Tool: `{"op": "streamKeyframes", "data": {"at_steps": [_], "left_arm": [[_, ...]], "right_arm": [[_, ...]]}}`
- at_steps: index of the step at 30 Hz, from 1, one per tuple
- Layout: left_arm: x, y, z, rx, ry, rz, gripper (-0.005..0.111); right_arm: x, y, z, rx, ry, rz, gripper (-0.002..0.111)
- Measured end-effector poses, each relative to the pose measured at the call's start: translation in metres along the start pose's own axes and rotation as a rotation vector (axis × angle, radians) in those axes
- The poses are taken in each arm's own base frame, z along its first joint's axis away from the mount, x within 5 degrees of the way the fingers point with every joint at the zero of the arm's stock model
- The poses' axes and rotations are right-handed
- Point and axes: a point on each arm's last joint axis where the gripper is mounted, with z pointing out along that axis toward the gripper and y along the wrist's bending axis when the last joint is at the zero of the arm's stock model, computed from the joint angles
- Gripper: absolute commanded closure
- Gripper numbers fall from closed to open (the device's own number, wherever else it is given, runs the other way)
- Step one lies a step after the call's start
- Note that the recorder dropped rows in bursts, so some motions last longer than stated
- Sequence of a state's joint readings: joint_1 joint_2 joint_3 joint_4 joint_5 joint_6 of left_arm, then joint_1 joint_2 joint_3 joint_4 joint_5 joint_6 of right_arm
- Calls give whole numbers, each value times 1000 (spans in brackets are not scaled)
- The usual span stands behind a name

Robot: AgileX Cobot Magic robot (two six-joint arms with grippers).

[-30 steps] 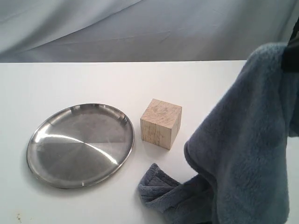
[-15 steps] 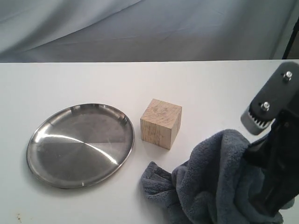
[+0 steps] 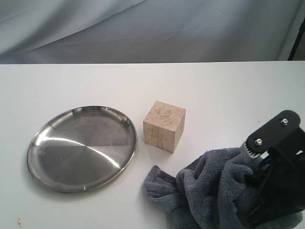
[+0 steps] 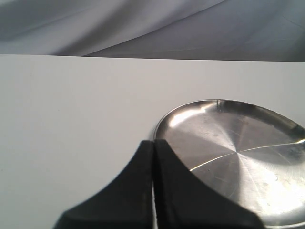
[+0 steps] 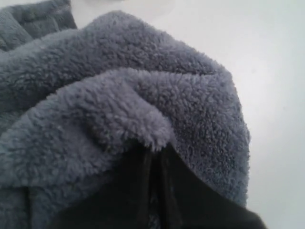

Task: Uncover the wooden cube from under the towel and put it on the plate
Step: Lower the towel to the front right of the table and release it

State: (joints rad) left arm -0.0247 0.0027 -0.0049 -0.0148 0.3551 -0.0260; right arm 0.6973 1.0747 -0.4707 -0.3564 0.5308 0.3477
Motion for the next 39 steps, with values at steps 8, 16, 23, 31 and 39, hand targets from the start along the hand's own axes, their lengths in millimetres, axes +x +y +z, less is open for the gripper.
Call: {"op": "streamKeyframes", "data": {"at_steps": [8,16,23,31,39], "left_arm": [[0,0,0,0,0,2,107],[0,0,0,0,0,2,107],[0,0,0,0,0,2,107],[0,0,0,0,0,2,107],[0,0,0,0,0,2,107]], "right_arm": [[-4,13,48,-36,93,0,108],[-31,13,58,-10,132,59,68],[-39,12,54,2,139,31,3],[-56,6,9,-25,-6,14,3],[-49,-6,-26,32,-50,-13,3]]}}
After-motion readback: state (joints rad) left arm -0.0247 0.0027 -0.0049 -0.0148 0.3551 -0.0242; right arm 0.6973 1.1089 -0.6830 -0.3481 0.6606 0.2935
